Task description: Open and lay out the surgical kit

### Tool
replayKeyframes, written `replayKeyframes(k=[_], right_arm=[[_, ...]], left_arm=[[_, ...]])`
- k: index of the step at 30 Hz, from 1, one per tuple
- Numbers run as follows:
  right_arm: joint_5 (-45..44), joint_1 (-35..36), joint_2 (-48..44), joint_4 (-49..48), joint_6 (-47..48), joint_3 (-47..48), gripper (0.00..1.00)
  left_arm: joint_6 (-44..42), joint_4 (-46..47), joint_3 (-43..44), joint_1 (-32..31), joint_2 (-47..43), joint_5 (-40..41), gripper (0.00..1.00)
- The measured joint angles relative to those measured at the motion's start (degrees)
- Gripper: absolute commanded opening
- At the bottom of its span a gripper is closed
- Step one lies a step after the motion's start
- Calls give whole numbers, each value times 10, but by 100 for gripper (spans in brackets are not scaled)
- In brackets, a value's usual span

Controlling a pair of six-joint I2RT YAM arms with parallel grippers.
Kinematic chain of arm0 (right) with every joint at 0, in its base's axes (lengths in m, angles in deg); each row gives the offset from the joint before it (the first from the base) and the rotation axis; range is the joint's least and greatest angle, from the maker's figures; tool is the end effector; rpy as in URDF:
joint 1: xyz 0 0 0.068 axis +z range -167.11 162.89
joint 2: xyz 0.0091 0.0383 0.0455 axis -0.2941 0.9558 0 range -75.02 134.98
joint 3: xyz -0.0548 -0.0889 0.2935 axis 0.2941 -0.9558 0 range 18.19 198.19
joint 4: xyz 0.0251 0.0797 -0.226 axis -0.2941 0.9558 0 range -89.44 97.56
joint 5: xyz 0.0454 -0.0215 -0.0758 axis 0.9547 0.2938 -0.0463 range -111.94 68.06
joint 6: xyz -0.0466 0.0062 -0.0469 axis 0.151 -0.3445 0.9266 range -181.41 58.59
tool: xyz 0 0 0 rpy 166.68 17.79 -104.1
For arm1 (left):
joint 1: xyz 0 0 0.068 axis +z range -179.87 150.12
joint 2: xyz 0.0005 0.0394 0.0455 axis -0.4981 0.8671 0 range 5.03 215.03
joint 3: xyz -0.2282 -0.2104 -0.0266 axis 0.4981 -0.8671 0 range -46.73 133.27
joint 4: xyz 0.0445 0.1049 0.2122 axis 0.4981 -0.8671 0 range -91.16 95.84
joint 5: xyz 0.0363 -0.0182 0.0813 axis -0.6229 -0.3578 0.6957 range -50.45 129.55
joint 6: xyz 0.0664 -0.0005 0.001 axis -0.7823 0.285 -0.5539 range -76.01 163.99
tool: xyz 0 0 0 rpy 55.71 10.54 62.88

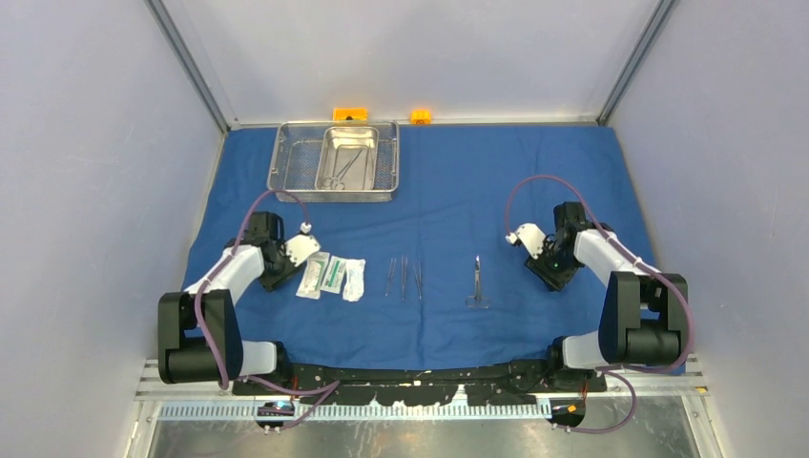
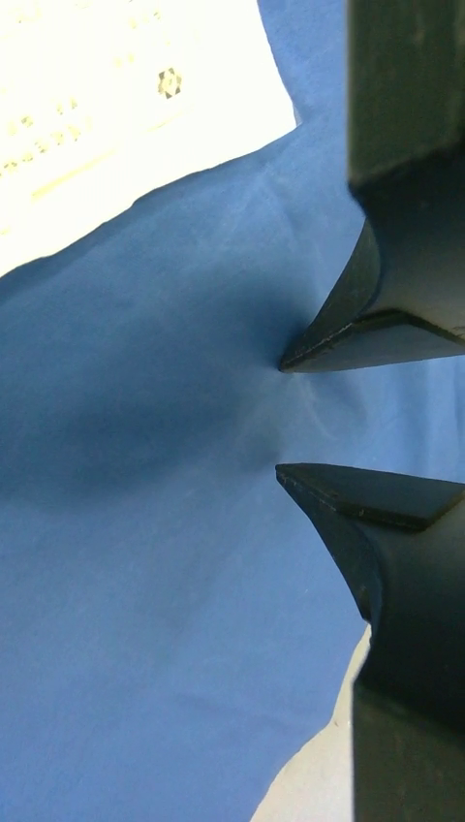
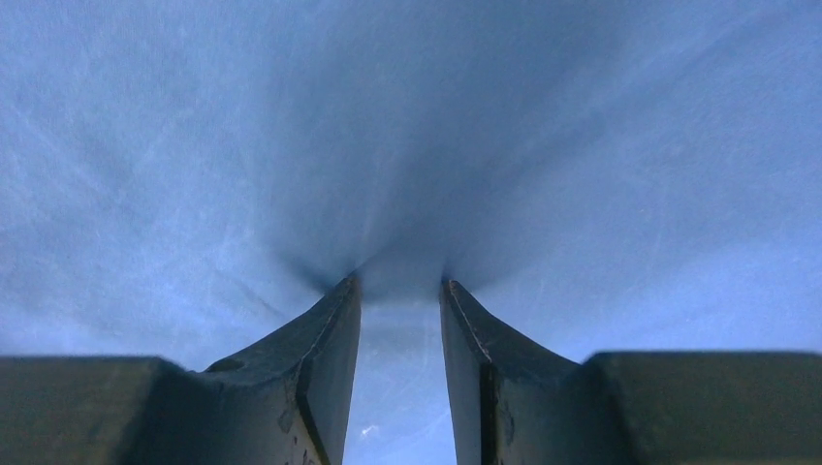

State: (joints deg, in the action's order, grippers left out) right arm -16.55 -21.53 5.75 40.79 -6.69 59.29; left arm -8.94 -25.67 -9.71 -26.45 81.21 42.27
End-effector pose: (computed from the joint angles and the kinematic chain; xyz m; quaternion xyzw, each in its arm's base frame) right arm 0.2032 -0.0108 0.1928 -0.4265 0.8990 -0.0026 0.0995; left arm 0.1996 0.0145 0.1949 0.4090 0.8967 0.0999 0.1369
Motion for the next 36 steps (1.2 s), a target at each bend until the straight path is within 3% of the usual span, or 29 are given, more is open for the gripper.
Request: replayKeyframes(k=[15, 23, 29, 36], right_arm=[[-97, 33, 3, 140, 62, -23, 41], [-54, 42, 4, 220, 49, 58, 41], [18, 42, -9, 175, -28, 137, 42], [64, 43, 43, 40, -143, 136, 42]], left_arm=[[-17, -132, 3, -4, -10, -17, 36], [-19, -227, 59, -4, -23, -36, 36], [19, -216, 133, -4, -24, -83, 39], [96, -87, 144, -4, 74, -102, 39]])
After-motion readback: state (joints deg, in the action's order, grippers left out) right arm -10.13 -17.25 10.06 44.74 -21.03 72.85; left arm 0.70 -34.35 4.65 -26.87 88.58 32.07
